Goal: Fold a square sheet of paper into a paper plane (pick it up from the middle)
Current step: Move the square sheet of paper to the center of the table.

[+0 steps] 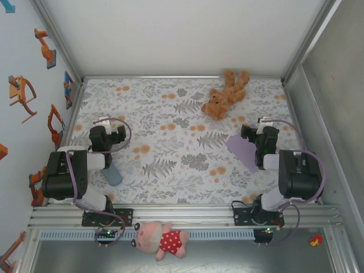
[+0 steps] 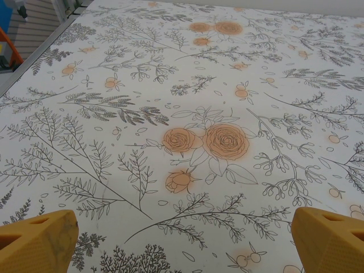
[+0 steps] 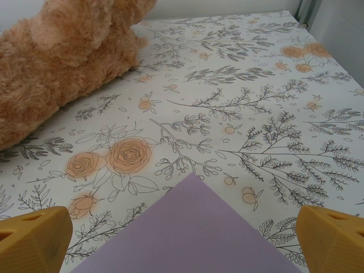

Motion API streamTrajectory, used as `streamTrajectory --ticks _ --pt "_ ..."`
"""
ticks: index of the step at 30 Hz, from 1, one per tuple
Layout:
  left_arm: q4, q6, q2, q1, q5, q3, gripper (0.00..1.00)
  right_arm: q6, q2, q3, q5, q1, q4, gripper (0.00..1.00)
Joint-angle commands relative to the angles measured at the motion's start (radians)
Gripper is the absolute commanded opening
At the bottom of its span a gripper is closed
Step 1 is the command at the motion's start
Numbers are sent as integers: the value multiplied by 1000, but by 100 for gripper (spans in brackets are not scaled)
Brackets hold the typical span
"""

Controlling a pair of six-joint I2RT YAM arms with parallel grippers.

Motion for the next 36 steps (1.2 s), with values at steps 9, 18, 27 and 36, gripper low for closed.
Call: streamTrajectory --ticks 9,18,27,36 --pt "-446 -84 -234 -46 -146 158 96 160 -371 121 153 0 -524 99" --pt "-1007 -456 -352 -84 7 480 96 456 -416 409 109 -1 -1181 99" --pt "-991 -575 -384 -90 371 455 100 616 -135 535 -149 1 -1310 66" --pt "-1016 -595 -339 -169 447 436 91 645 45 587 -124 -2 -1280 50"
